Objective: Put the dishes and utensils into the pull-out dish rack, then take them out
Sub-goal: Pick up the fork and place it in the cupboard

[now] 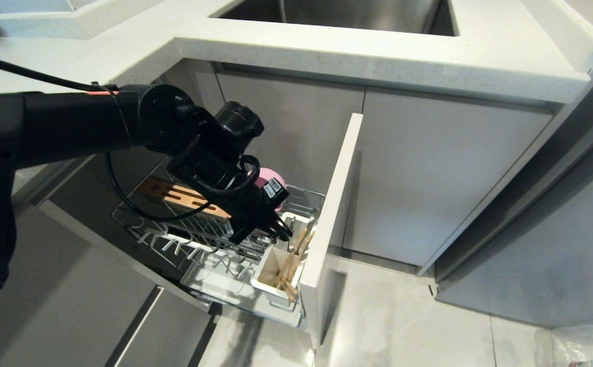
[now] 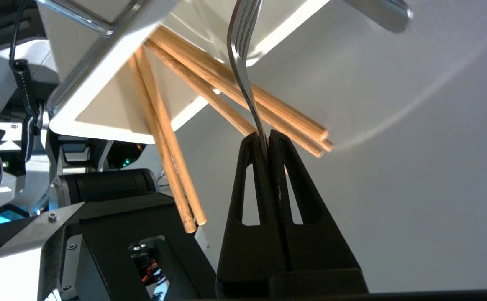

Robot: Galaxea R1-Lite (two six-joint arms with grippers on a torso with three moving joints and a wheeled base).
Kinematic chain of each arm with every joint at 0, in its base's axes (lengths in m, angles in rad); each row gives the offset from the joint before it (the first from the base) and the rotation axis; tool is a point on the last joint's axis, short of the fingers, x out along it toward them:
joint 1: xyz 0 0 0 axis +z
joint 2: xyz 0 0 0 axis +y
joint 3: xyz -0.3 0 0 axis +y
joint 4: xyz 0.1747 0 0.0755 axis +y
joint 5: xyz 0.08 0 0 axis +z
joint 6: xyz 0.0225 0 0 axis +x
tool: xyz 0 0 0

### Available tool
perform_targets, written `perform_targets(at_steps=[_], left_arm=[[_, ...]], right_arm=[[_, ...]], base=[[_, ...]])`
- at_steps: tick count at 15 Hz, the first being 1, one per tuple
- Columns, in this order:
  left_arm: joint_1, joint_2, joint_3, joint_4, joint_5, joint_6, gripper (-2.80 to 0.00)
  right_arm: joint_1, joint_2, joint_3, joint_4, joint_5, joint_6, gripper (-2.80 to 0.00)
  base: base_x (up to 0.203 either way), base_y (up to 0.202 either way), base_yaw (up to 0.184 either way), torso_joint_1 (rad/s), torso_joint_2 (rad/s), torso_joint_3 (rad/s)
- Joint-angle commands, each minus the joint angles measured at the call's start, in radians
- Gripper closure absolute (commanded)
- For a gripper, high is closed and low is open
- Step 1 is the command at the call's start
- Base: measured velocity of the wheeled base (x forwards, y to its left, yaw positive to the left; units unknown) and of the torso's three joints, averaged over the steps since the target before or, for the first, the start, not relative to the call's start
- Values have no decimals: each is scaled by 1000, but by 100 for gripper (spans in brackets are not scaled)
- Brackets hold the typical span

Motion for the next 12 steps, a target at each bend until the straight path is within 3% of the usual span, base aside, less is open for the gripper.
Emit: perform_targets(at_steps=[1, 6, 12], left_arm=[[-1, 1, -1, 17, -2, -9, 0], [-21, -73, -1, 55, 1, -14, 0], [-20, -35, -1, 74, -1, -10, 0]], right_arm=[[0, 0, 2, 0, 0, -1, 0], [0, 0, 2, 0, 0, 1, 0], [0, 0, 2, 0, 0, 0, 0]], base=[[0, 0, 0, 0, 0, 0], [0, 0, 0, 0, 0, 0], [0, 0, 0, 0, 0, 0]])
